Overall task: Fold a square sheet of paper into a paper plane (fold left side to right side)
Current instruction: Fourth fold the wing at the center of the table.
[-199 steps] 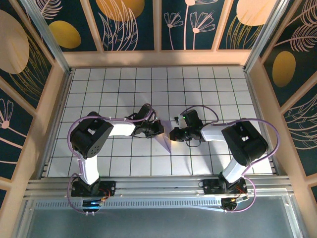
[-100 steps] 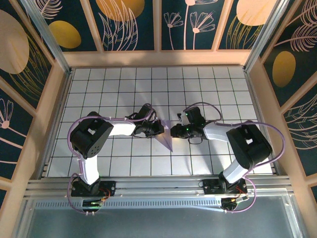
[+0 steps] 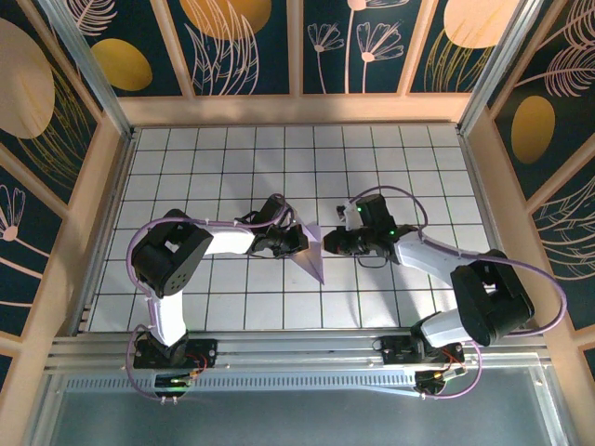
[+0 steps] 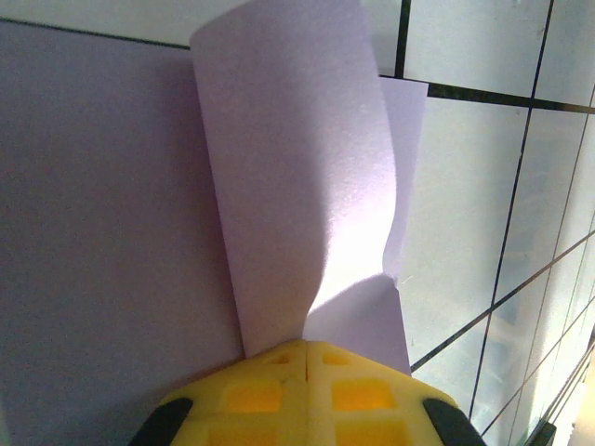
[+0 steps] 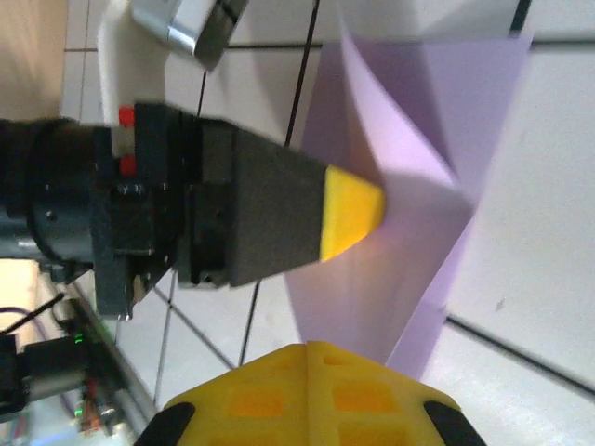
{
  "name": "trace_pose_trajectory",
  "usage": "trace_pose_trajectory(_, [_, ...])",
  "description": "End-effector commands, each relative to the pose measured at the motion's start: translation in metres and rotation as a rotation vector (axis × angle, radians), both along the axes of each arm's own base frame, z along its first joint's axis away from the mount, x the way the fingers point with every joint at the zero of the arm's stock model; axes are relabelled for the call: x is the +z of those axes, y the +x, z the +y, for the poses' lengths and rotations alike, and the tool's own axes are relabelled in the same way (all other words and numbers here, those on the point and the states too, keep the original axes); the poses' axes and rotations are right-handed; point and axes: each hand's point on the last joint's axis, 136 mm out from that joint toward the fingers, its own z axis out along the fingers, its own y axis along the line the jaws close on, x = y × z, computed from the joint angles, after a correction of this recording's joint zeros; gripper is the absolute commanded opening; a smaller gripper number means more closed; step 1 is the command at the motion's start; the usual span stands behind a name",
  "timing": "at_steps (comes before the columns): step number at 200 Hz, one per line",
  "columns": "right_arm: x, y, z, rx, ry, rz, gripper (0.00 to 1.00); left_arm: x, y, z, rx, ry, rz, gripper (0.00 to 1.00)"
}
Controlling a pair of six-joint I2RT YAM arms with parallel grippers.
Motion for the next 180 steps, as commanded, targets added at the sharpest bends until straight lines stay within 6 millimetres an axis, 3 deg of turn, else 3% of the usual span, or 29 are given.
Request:
trace_pose_trajectory(1, [-0.012,-0.034,0.011,0.082,0.029,0.106,0.0,-0.036,-0.011,0.026,0.042,0.146,0.07,0.0])
trace_pose_trajectory(58, [-0.036,-0.053,0.026,0.125,0.002,0.165,0.0,-0.036,-0.011,0.027,0.04,0.152,0.069,0.0])
trace_pose_trajectory(126, [-0.062,-0.064,0.016,0.11,-0.057,0.209,0.0,-0.036,-0.011,0.027,0.04,0.152,0.069,0.0])
trace_pose_trajectory(180, [-0.069,-0.068,0.009,0.093,-0.085,0.213,0.0,-0.037,-0.01,0.027,0.04,0.154,0.071,0.0])
